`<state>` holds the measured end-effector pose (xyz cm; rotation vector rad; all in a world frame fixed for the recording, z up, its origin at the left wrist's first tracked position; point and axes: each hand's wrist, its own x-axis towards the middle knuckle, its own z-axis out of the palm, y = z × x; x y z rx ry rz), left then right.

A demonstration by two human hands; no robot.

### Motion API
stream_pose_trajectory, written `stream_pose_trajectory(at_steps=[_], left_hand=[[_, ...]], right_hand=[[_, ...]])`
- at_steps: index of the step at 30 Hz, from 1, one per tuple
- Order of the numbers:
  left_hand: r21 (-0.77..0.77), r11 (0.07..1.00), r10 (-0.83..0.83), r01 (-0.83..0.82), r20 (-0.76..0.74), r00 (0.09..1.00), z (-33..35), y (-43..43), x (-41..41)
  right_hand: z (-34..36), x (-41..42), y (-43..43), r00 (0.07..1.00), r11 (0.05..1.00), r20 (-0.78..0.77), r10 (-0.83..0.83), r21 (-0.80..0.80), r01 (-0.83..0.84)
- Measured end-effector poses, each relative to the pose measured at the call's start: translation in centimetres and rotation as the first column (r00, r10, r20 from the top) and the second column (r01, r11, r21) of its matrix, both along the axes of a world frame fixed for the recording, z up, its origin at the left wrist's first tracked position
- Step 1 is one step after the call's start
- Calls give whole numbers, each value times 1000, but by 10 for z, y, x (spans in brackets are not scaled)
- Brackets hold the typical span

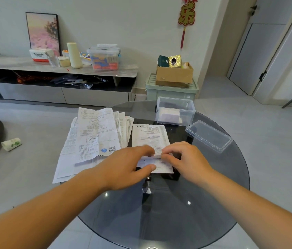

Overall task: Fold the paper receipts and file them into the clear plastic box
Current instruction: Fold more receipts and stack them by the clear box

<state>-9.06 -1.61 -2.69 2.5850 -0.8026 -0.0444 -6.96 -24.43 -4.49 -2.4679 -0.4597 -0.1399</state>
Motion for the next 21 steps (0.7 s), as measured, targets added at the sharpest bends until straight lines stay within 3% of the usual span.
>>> stream_pose_trajectory(at_steps=[4,11,15,21], left_hand=[[25,999,32,-32,5,999,6,3,-15],[162,982,-95,96,-15,995,-5,4,-50],[36,995,-88,92,-103,991,-9,2,-61],[-112,989,77,-95,-157,985,-10,-10,-59]], right_hand=[[5,-25,-7,999,999,5,42,-9,-41],[-8,-89,-15,985,987,-83,150,-47,-154],[-6,-112,-19,984,990,-111,142,23,-140],[-5,-103,-13,979,990,-200,33,141,-4]])
